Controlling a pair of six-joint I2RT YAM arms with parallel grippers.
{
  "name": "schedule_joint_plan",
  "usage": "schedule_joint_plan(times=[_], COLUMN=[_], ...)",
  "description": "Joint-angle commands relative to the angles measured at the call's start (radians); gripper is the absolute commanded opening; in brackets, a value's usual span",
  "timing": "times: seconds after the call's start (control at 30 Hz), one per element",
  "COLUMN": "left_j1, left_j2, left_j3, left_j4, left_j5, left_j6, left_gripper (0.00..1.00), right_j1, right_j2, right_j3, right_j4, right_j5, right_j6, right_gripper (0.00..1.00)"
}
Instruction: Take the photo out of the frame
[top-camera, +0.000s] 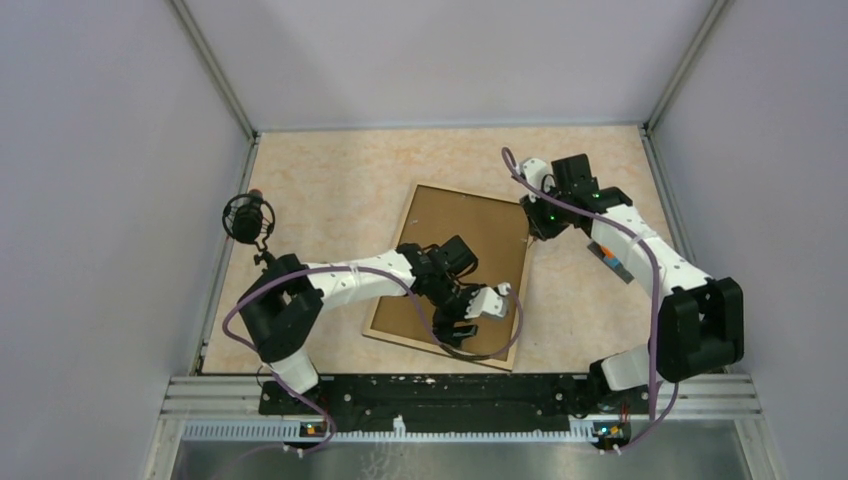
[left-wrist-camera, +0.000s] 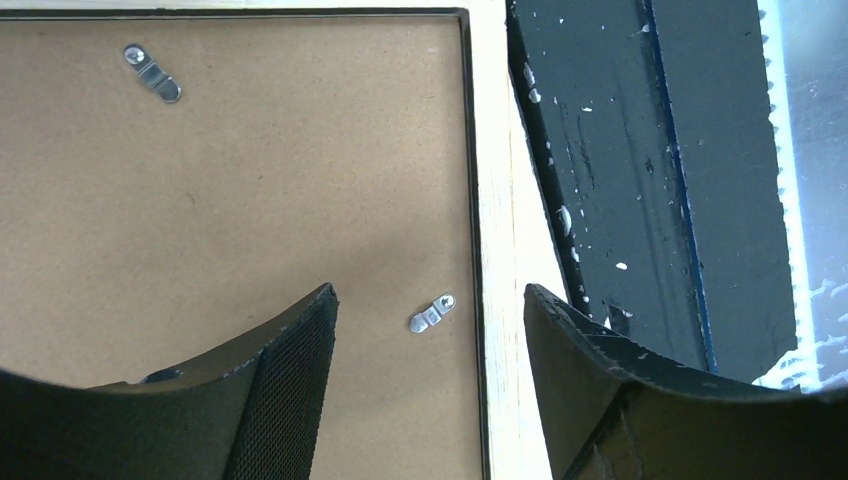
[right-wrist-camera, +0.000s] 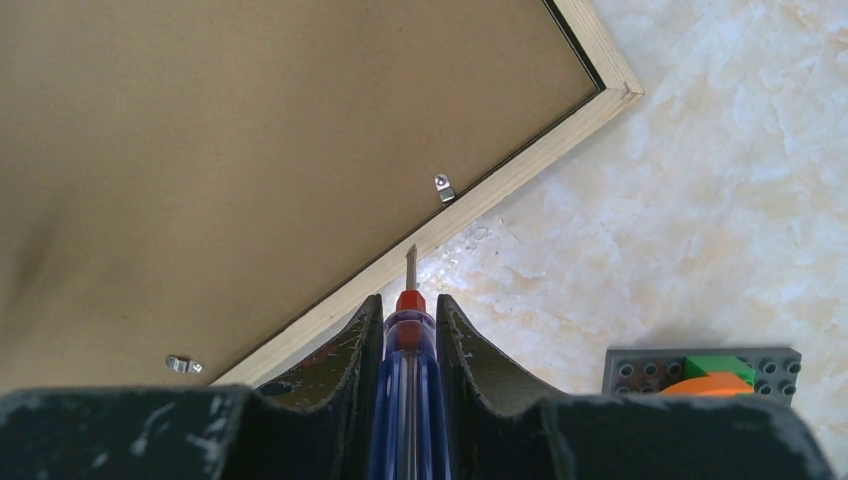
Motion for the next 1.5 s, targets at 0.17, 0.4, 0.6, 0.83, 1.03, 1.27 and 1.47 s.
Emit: schedule_joint_plan(times=[0.17, 0.4, 0.6, 0.83, 1.03, 1.27, 1.47], left_j1=[-0.041, -0.054, -0.056, -0.057, -0.057, -0.056, -0.057], left_j2=[0.044, 0.067, 0.069, 0.075, 0.081, 0.081, 0.084], left_j3=[-0.027, -0.029, -0.04, -0.04, -0.04, -0.044, -0.045], left_j4=[0.063, 0.073, 0.079, 0.078, 0.075, 0.077, 0.075], left_j5=[0.012, 0.006, 0.008, 0.004, 0.005, 0.003, 0.003], left_j6=[0.007, 0.008, 0.01, 0.016, 0.021, 0.022, 0.023], left_gripper=[0.75, 0.75, 0.74, 0.73, 0.72, 0.71, 0.71], right_j1=[0.013, 0.013, 0.015, 0.021, 0.041, 0.049, 0.05], right_j2=[0.03, 0.069, 0.093, 0.123, 0.146, 0.153, 0.183], right_j3=[-0.006, 0.005, 0.02, 0.032, 0.035, 0.016, 0.019], right_j4=[0.06, 0.077, 0.084, 0.092, 0.104, 0.152, 0.166], right_j5=[0.013, -0.008, -0.008, 0.055, 0.157, 0.192, 0.136], right_j6=[0.0, 0.005, 0.01, -0.005, -0.03, -0.045, -0.026], right_gripper=[0.0, 0.0, 0.0, 0.0, 0.0, 0.0, 0.0])
